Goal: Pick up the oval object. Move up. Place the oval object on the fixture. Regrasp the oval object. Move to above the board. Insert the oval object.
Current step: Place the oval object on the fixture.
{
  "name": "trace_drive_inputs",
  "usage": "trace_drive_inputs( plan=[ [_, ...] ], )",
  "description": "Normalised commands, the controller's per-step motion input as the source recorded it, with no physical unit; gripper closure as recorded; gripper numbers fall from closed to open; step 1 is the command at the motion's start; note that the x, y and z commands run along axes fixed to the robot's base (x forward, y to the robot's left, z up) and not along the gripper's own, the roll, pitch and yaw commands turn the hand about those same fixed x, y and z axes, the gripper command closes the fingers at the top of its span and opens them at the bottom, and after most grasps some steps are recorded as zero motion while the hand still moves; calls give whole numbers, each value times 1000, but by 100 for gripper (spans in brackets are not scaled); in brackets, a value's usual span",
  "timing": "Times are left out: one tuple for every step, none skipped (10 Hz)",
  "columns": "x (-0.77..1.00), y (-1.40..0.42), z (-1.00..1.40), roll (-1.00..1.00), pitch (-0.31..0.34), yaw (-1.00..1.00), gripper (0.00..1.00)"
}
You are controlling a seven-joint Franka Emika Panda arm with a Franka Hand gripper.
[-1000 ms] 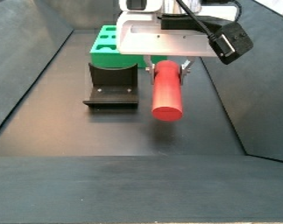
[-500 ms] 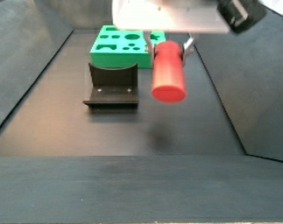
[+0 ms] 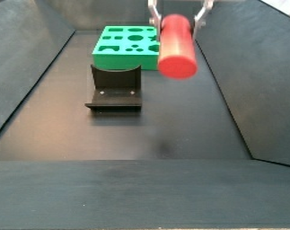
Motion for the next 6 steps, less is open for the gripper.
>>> trace_drive_inputs(
  plan=[
    [1000, -808, 333, -139, -68, 241, 100],
    [1000, -801, 286, -139, -63, 240, 100],
    [1000, -717, 236, -137, 5, 176, 100],
    [1000, -582, 199, -132, 47, 118, 100],
    [1000, -384, 145, -122, 94, 69, 100],
    [1000, -324, 120, -119, 112, 51, 100]
  ],
)
